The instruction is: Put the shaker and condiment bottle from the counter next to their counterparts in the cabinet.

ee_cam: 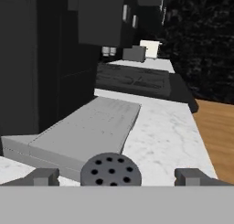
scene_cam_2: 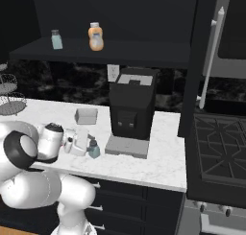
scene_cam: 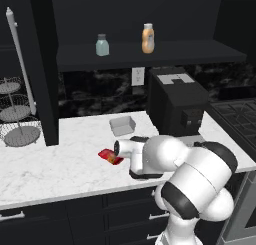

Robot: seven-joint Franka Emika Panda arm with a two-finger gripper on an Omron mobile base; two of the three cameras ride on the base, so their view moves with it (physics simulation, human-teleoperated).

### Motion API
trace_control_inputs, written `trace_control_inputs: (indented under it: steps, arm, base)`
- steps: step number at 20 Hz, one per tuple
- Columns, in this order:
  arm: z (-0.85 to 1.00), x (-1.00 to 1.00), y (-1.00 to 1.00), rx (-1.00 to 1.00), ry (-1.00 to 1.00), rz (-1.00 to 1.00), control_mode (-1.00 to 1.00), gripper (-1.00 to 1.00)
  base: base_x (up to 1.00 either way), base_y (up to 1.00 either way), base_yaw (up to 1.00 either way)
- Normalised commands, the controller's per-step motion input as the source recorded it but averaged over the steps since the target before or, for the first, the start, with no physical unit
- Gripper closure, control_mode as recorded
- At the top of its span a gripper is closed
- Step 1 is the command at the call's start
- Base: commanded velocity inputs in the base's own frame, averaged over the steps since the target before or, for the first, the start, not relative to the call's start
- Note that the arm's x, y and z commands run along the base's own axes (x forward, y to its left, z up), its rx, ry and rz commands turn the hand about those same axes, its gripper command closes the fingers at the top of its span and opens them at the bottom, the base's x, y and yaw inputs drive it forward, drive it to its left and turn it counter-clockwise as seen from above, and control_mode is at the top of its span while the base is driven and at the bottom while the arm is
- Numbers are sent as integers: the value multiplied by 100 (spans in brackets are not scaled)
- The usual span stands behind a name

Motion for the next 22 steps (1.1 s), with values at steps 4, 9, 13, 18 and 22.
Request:
trace_control_inputs:
  steps: [4, 9, 13, 18, 22]
  arm:
    - [-16, 24, 3, 0, 0, -1, -100, -100]
    - [-19, 4, 0, 0, 1, 0, -100, -100]
    - [-26, 1, 0, 0, 1, 0, -100, 100]
    - [-15, 1, 0, 0, 1, 0, -100, 100]
    - [4, -2, 10, 0, 0, 0, -100, 100]
  base:
    - [0, 0, 0]
    - [0, 0, 0]
    - [0, 0, 0]
    - [0, 0, 0]
    - [0, 0, 0]
